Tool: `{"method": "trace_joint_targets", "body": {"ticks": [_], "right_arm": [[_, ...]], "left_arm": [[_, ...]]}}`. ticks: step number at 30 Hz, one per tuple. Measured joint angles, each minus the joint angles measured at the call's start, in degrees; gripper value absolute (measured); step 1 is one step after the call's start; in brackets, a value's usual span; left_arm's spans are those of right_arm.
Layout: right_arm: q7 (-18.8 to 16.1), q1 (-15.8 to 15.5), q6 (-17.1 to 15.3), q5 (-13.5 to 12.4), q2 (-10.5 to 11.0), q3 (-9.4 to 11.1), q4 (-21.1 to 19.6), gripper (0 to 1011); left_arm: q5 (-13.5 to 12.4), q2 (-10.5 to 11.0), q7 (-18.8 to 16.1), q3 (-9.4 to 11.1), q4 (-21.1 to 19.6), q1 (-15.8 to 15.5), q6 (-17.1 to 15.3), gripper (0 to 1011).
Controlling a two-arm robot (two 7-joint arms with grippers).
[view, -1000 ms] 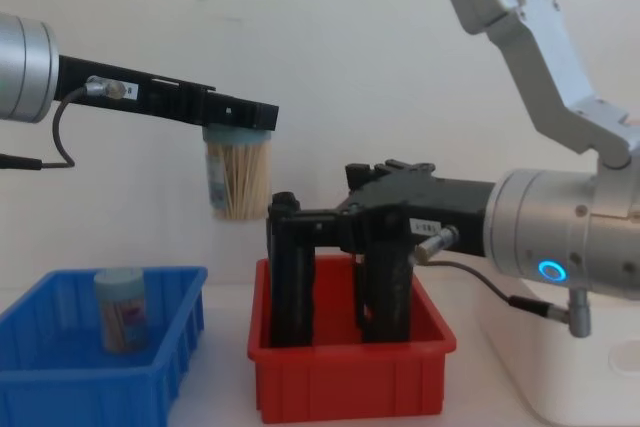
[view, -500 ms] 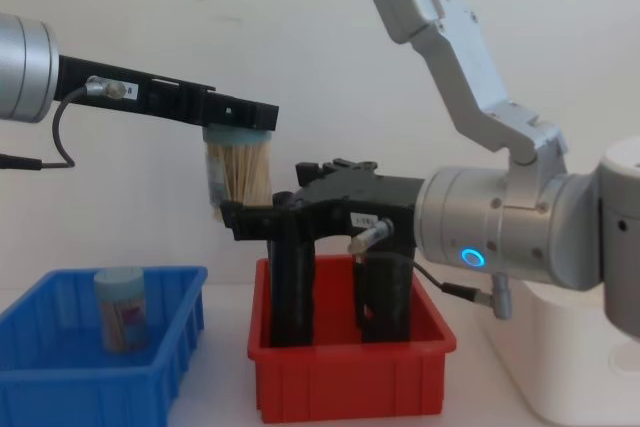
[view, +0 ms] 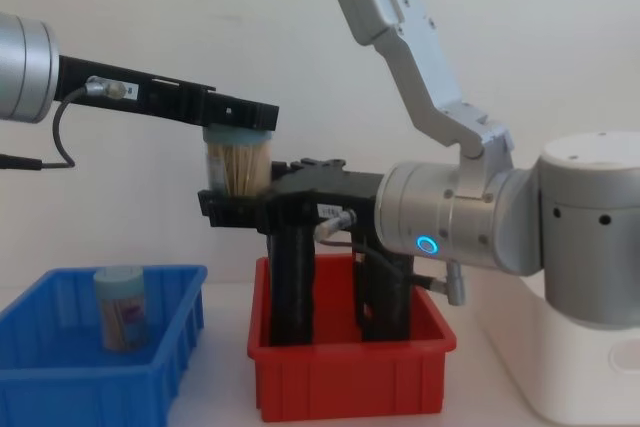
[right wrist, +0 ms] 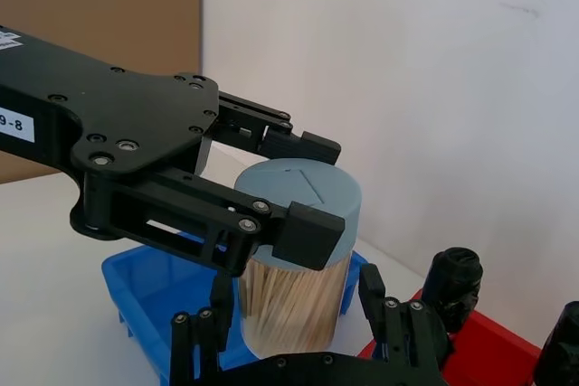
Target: Pick the cotton swabs from the blue box and place them into the white box.
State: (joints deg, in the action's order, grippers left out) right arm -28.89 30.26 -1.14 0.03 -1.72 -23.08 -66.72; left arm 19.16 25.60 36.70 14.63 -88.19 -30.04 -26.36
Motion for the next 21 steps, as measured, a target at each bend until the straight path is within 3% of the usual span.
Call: {"method": "trace_joint_targets", "body": {"ticks": [10, 19, 21], "right_arm": [[-1.5, 2.3, 1.1, -1.8, -1.3, -0.2, 4.2, 646], [-2.0, 3.2, 1.3, -2.8, -1.8, -0.4, 5.7, 642], [-2.2, 3.3, 1.4, -2.9, -2.0, -0.7, 5.9, 642]], "left_arm": [[0.0, 0.0, -0.1, 0.0, 0.0, 0.0, 0.0, 670], [-0.1, 0.0, -0.1, -0.1, 0.0, 0.0, 0.0, 670], [0.0, 0.0, 0.0, 0.1, 0.0, 0.0, 0.0, 716]]}}
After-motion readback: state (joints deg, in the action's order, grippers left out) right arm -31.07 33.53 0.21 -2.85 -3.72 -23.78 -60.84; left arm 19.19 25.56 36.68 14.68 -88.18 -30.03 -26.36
